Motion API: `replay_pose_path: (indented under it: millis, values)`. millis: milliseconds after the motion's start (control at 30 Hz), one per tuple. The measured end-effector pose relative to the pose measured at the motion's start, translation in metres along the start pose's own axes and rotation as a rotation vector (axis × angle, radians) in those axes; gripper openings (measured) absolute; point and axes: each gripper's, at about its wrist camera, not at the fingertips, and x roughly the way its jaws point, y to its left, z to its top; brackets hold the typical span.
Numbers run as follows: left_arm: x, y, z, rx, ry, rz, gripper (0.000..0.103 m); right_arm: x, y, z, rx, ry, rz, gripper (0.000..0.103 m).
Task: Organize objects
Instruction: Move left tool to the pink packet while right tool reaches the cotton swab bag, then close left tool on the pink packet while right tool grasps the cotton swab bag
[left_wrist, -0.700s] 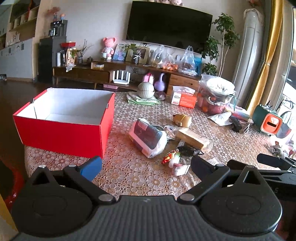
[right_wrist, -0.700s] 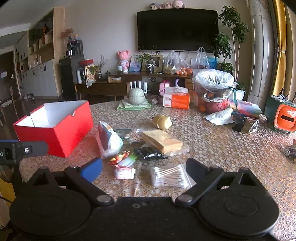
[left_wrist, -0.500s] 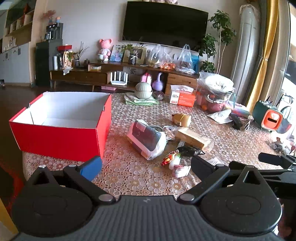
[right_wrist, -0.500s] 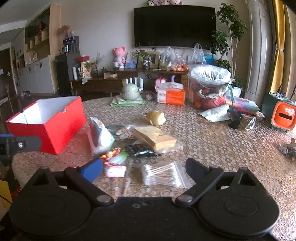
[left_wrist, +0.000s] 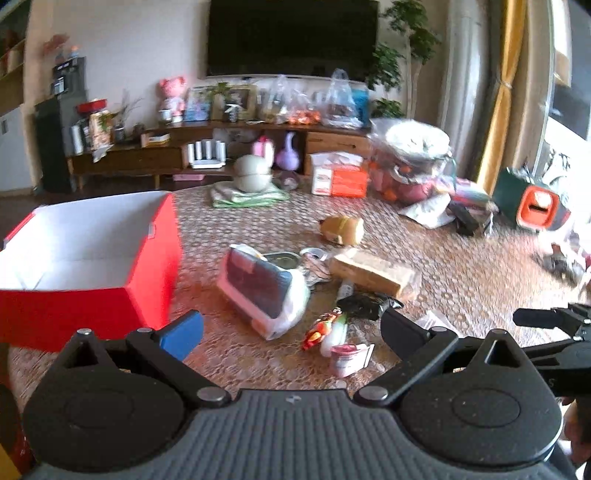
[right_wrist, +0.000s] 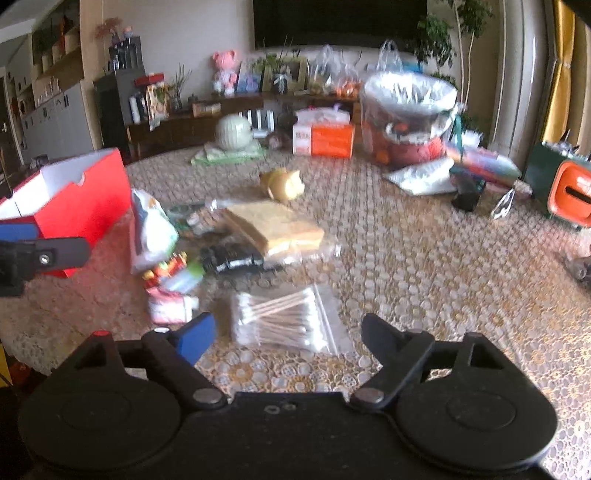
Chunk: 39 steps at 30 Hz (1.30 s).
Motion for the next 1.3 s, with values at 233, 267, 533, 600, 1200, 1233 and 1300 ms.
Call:
replay_pose_path:
  millis: [233,267,533,600,1200,1233,1300]
  values:
    - [0.046,-0.026,-0.009,0.096,0.04,-0.033,0.102,0.028,-0.008,-0.004,-0.025,0.051,-0.005,0.082]
    - [0.051,-0.029,-0.011,0.107,0.048,-0.032,0.102,0.032,-0.01,-0.004,-0.019,0.057,-0.001,0.082]
    - [0.086,-0.038,-0.032,0.11,0.153,-0.065,0.084,0.057,-0.014,-0.001,-0.016,0.102,0.054,0.082]
    - [0.093,-0.037,-0.034,0.092,0.178,-0.084,0.075,0.061,-0.014,-0.001,-0.011,0.107,0.068,0.082]
    - [0.107,-0.034,-0.038,0.034,0.219,-0.121,0.031,0.076,-0.005,0.008,-0.016,0.107,0.085,0.054]
    - [0.107,-0.034,-0.038,0.034,0.219,-0.124,0.031,0.075,-0.006,0.009,-0.011,0.108,0.089,0.05]
    - [0.107,-0.033,-0.039,0.035,0.217,-0.128,0.03,0.074,-0.009,0.009,-0.001,0.106,0.097,0.037]
